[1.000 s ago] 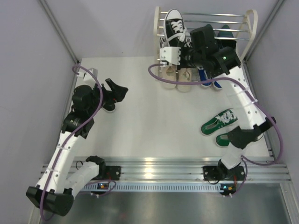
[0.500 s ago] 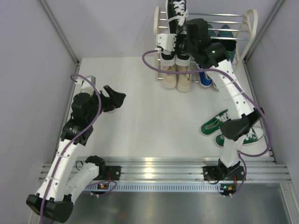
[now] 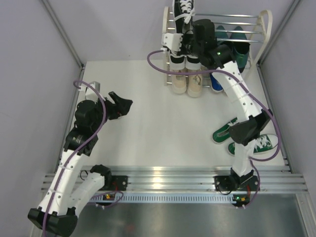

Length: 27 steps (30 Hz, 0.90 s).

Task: Place and organize the shoes onto the shoe shelf
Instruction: Place the shoe at the shoe shelf.

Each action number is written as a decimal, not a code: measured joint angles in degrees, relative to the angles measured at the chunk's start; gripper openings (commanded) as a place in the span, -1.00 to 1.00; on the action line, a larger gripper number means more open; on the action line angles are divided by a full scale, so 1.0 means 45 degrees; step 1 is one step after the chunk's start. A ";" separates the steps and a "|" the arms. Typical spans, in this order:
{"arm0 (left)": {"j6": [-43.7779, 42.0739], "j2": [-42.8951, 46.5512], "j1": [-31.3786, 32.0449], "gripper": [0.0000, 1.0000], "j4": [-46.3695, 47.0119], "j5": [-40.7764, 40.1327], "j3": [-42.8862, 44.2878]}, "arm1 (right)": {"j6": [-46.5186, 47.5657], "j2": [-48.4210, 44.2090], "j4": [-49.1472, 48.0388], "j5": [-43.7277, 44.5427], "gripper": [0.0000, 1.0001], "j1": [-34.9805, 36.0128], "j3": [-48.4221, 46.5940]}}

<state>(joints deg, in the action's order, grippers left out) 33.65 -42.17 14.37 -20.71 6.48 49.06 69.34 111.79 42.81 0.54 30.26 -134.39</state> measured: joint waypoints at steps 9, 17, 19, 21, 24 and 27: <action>0.0248 0.0078 0.0005 0.75 -0.0005 -0.0034 0.0000 | -0.0117 -0.0005 -0.1462 -0.0087 0.07 -0.0097 0.0005; 0.1409 -0.0029 0.0005 0.89 -0.0607 -0.1248 0.0000 | -0.0539 -0.0680 -0.2759 -0.0102 0.77 -0.0282 0.0622; 0.1914 -0.0180 0.0000 0.96 -0.0971 -0.1972 0.0000 | -0.0831 -0.1010 -0.2914 -0.0189 0.79 -0.0291 0.0792; 0.2516 -0.0466 -0.0010 0.95 -0.1413 -0.2827 0.0000 | -0.1336 -0.1477 -0.2934 -0.0408 0.87 -0.0296 0.0976; 0.3327 -0.1292 -0.0277 0.94 -0.2084 -0.3657 0.0000 | -0.2375 -0.2472 -0.2739 -0.1098 0.99 -0.0355 0.1268; 0.3866 -0.2361 -0.1044 0.90 -0.2458 -0.3779 -0.0039 | -0.3337 -0.3769 -0.2254 -0.1953 0.99 -0.0476 0.1943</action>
<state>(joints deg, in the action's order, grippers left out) 51.05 -52.80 9.67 -31.77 -10.52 48.88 54.33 94.83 32.67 -8.25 28.12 -125.64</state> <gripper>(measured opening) 0.966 0.992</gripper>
